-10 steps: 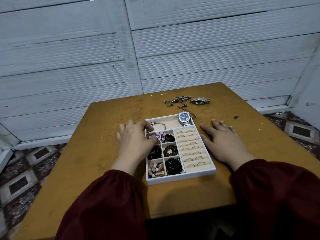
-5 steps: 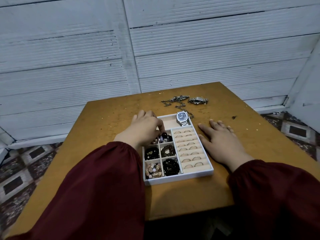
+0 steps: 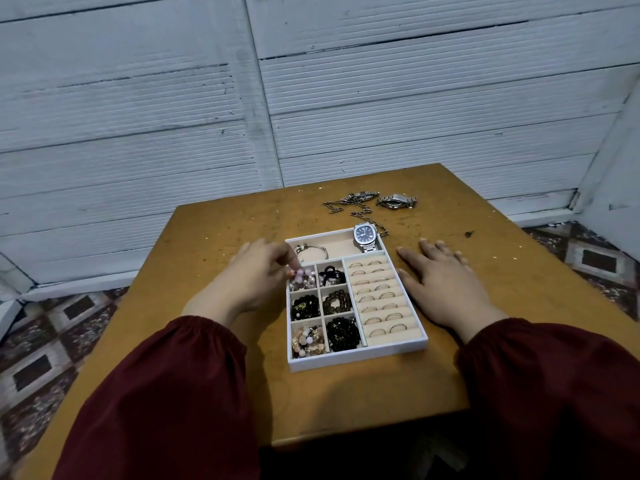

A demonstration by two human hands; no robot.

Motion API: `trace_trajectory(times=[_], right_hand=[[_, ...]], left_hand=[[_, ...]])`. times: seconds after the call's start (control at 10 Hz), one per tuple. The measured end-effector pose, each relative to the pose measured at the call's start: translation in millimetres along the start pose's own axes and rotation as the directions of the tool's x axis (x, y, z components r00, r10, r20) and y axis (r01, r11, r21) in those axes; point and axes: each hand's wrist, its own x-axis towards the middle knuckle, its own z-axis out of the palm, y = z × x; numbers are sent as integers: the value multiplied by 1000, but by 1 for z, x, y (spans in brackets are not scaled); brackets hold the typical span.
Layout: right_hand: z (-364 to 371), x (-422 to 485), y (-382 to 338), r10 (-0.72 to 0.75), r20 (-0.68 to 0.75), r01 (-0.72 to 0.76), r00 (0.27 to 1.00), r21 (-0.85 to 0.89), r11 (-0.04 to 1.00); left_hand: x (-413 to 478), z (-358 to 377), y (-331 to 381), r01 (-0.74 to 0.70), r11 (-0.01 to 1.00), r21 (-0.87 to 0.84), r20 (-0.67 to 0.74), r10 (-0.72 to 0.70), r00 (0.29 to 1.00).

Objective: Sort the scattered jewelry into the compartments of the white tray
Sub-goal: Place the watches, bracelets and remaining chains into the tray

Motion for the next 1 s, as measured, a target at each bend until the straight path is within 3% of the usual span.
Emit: trace_trajectory(times=[0.1,0.4,0.7,0.9,1.0], right_hand=[[1,0,1,0,-1,0,1000,0,1000],[2,1,2,-2,-4,2,1000,-5,1000],[2,1,1,-5,-8,5,1000,-4,1000],[2,1,2,-1,-7,1,1000,0,1000],[1,1,1,-3,-7,3,1000,5,1000]], left_hand=[[-7,2,-1,-18,991,-131,-7,18,1000],[-10,5,12,-3,990,-141,-105,-12,994],[-5,11,13,26,996,84,-160,-12,987],[-10,6,9,9,992,-127,-150,-28,988],[-16,6,11,13,994,-109,-99,-24,995]])
